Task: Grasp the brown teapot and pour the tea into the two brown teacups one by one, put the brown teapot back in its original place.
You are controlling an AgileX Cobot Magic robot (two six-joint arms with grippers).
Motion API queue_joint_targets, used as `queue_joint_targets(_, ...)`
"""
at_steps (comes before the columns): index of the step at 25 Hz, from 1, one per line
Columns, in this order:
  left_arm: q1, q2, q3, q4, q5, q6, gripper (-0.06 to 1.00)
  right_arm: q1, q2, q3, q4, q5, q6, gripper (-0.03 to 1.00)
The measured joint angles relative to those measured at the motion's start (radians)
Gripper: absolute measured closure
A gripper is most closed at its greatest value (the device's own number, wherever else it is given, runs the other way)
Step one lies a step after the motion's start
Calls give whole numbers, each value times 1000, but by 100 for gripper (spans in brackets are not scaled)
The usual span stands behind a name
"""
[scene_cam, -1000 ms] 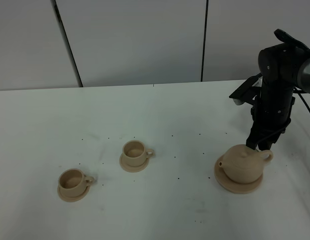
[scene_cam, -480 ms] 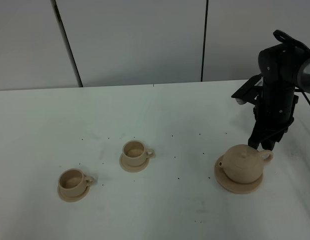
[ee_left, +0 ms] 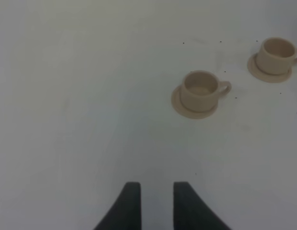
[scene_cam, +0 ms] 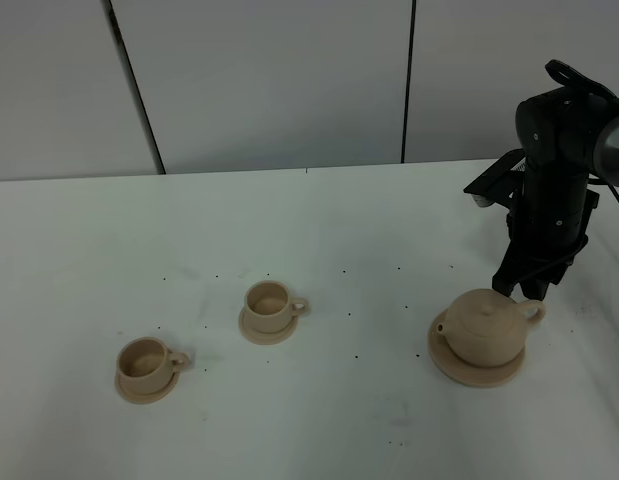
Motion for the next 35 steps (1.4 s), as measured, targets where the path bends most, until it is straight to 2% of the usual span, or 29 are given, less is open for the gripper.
queue_joint_targets(21,0,0,0,0,0,0,71,0,0,0,-24,0,44,64)
queue_joint_targets(30,0,0,0,0,0,0,71,0,-51,48,-49,7,46,64)
queue_joint_targets(35,0,0,0,0,0,0,71,0,-61,48,-28,7,47,64)
